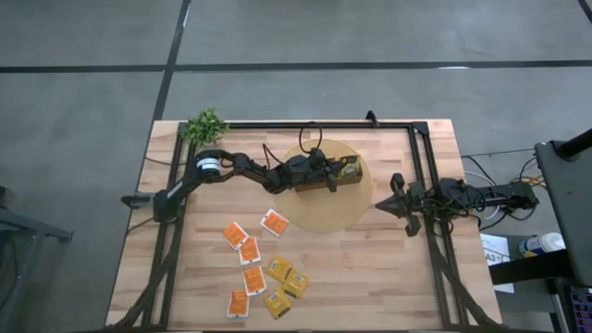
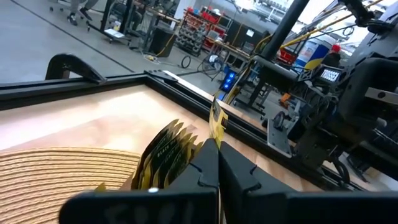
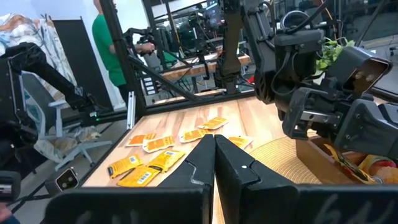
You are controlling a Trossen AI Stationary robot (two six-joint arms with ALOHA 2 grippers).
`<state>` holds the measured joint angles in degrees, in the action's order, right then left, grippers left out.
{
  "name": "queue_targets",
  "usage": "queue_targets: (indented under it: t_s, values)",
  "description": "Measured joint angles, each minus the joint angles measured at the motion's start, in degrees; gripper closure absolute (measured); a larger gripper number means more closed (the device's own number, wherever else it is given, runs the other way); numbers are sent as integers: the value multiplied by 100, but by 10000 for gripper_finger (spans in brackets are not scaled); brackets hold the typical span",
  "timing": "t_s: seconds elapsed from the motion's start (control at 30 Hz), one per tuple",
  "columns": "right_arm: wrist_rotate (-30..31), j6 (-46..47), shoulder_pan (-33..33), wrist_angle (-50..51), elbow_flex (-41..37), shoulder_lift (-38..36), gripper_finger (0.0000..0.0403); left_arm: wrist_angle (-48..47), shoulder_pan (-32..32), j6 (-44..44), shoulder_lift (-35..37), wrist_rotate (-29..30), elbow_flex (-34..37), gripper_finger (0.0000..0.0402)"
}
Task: Pick & Place Tea
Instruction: Adjust the yellow tea bag in the right section of the wooden organizer to align the position
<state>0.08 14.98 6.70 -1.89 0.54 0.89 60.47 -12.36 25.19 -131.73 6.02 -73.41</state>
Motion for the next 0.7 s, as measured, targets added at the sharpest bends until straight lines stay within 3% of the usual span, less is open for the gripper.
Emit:
queue_targets:
  t_s: [0.23,0.53,0.7]
  values:
    - [0,0,1,0,1,0,394,-7,0,304,-60,-5,-9,392]
    - [0,1,1,0,1,0,394,-53,2,310,-69,-2,-1,314]
    - [0,0,2,0,1,0,394,8,4,187,-52,-4,-17,297]
